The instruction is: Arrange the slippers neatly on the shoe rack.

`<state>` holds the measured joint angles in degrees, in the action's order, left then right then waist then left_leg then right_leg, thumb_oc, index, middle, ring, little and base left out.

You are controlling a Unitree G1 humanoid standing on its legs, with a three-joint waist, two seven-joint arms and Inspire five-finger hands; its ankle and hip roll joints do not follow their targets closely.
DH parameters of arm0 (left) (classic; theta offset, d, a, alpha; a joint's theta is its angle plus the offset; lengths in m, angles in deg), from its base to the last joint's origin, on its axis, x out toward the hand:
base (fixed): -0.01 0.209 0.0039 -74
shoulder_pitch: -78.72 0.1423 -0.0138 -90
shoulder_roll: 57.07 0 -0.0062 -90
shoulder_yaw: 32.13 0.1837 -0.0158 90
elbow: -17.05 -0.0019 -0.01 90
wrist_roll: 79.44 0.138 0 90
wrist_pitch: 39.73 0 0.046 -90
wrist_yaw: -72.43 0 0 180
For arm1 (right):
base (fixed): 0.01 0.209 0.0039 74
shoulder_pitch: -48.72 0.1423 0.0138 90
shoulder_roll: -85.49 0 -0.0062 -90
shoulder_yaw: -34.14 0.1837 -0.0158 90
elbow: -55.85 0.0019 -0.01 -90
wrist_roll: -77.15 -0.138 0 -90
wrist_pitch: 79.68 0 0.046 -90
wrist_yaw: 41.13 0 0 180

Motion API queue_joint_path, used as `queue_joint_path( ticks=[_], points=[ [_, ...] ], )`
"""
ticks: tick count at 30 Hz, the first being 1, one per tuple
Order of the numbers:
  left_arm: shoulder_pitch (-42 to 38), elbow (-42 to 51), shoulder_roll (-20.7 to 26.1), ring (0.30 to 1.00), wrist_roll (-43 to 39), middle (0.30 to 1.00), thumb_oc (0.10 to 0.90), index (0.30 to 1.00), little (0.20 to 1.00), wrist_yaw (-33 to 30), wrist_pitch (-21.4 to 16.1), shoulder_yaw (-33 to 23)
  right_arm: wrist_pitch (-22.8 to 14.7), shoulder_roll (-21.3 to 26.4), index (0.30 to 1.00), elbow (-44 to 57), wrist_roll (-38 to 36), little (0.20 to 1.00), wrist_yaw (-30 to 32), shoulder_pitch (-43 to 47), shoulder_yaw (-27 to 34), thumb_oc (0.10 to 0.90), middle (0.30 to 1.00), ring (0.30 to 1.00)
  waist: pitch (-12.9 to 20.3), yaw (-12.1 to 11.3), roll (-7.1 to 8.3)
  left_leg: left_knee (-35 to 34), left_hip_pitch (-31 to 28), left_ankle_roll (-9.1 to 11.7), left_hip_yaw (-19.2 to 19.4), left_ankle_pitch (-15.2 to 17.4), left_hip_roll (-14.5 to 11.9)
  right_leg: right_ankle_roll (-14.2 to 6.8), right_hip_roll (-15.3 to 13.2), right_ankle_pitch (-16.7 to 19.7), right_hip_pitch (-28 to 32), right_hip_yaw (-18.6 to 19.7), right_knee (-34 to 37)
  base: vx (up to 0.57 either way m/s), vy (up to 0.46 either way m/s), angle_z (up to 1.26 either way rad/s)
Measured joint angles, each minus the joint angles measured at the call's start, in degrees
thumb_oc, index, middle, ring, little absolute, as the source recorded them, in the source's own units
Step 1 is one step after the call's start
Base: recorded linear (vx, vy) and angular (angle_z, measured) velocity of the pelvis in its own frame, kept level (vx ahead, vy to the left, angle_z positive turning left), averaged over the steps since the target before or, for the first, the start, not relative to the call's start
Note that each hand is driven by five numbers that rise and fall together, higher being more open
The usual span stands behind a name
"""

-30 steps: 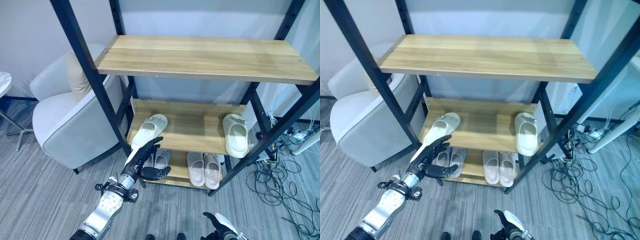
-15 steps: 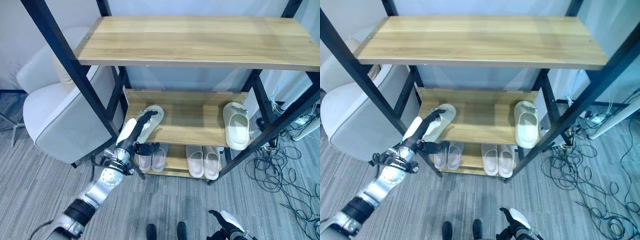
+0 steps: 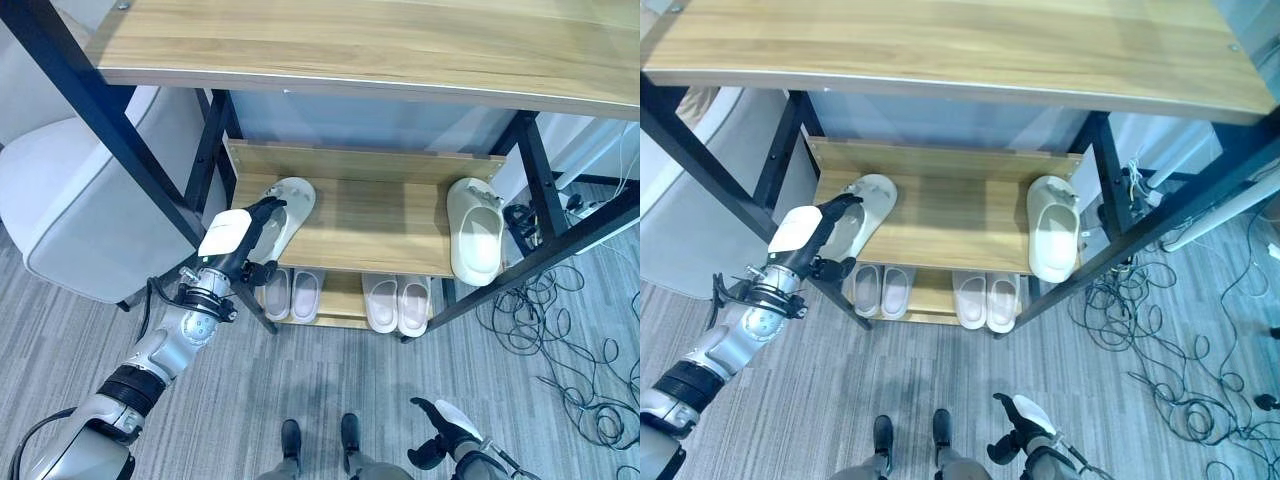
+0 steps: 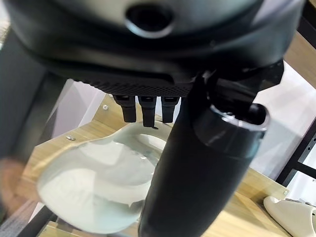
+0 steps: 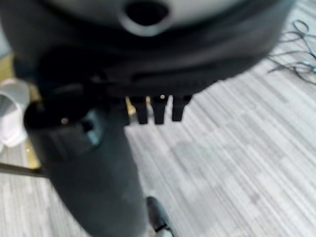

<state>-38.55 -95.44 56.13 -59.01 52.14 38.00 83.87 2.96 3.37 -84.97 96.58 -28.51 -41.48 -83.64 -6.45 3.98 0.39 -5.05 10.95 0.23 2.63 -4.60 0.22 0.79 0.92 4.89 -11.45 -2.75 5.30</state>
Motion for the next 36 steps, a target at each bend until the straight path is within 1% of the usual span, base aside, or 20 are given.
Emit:
queue_joint_path(
  ticks=[4,7,10,17,20,26,29,33,36],
  points=[
    [-0.1,0.0,-0.3,0.9,-0.3,0.9,0.8,0.9,0.9,-0.6,0.0,-0.2,0.1,-0.3,0.9,-0.1,0.0,0.9,0.0,0.2,0.0,0.8,0.9,0.9,0.0,0.0,-0.01,0.0,0.2,0.0,0.0,0.0,0.0,0.0,0.0,0.0,-0.2,0.0,0.0,0.0,0.0,0.0],
    [-0.1,0.2,-1.3,0.9,-3.8,0.9,0.8,0.9,0.9,-0.6,-0.1,-0.7,0.1,-0.4,0.9,-0.1,0.0,0.9,0.0,0.3,0.0,0.8,0.9,0.9,-0.2,0.0,0.04,0.0,0.2,0.0,0.0,0.0,0.0,0.0,0.0,0.0,-0.2,0.0,0.0,0.01,-0.001,0.0],
    [-0.1,1.3,-1.4,0.9,-6.6,0.9,0.8,0.9,0.9,-0.6,-0.1,-1.3,0.2,-0.4,0.9,-0.1,0.0,0.9,0.0,0.7,0.0,0.8,0.9,0.9,-1.0,0.0,0.02,0.0,0.1,0.0,0.0,0.0,0.0,0.0,0.0,0.1,-0.2,0.0,0.0,0.0,0.0,0.0],
    [-0.1,3.7,-1.8,0.9,-9.1,0.9,0.8,0.9,0.9,-0.8,-0.3,-3.5,0.2,-0.4,0.9,-0.1,0.0,0.9,0.0,0.9,-0.8,0.8,0.9,0.9,-1.1,0.0,0.02,0.0,-0.2,0.0,0.1,0.0,0.0,0.0,0.0,0.1,0.1,0.1,0.0,0.0,0.0,0.0],
    [-0.9,3.7,-1.5,0.9,-8.2,0.9,0.8,0.9,0.9,-0.9,-0.3,-3.7,0.2,-0.4,0.9,-0.1,0.0,0.9,0.1,1.1,-1.0,0.8,0.9,0.9,-1.1,0.0,0.02,0.0,-0.4,0.0,0.1,0.0,0.0,0.0,0.0,0.1,0.4,0.1,0.0,0.0,0.0,0.0],
    [-3.3,3.5,0.5,0.9,-3.0,0.9,0.8,0.9,0.9,-1.7,-0.2,-3.6,0.1,-0.4,0.9,-0.1,0.1,0.9,0.1,1.1,-1.0,0.8,0.9,0.9,-1.1,0.0,0.02,0.0,-0.4,0.0,0.1,0.0,-0.1,0.0,0.0,0.1,0.3,0.1,0.0,0.0,0.0,0.0],
    [-5.9,2.3,1.9,0.9,0.1,0.9,0.8,0.9,0.9,-1.9,0.0,-3.1,0.1,-0.4,0.9,-0.1,0.1,0.9,0.1,1.1,-1.0,0.8,0.9,0.9,-1.1,0.1,0.01,0.0,-0.4,0.0,0.2,0.0,-0.1,0.0,0.0,0.1,0.2,0.2,0.0,0.0,0.0,0.0],
    [-9.0,0.1,3.0,0.9,1.7,0.9,0.8,0.9,0.9,-2.0,0.2,-2.2,0.1,-0.4,0.9,-0.1,0.2,0.9,0.1,1.1,-1.0,0.8,0.9,0.9,-1.1,0.1,0.01,0.0,-0.1,0.0,0.3,0.0,0.0,0.0,0.0,0.1,-0.1,0.6,0.0,0.01,0.006,-0.03],
    [-9.7,-1.2,3.4,0.9,1.7,0.9,0.8,0.9,0.9,-2.1,0.2,-1.8,0.1,-0.4,0.9,-0.1,0.1,0.9,0.0,1.1,-1.0,0.8,0.9,0.9,-1.1,0.3,0.01,0.0,0.0,0.0,0.4,0.0,0.0,0.0,0.0,0.2,-0.4,0.9,0.0,0.0,0.009,-0.06]
  ],
)
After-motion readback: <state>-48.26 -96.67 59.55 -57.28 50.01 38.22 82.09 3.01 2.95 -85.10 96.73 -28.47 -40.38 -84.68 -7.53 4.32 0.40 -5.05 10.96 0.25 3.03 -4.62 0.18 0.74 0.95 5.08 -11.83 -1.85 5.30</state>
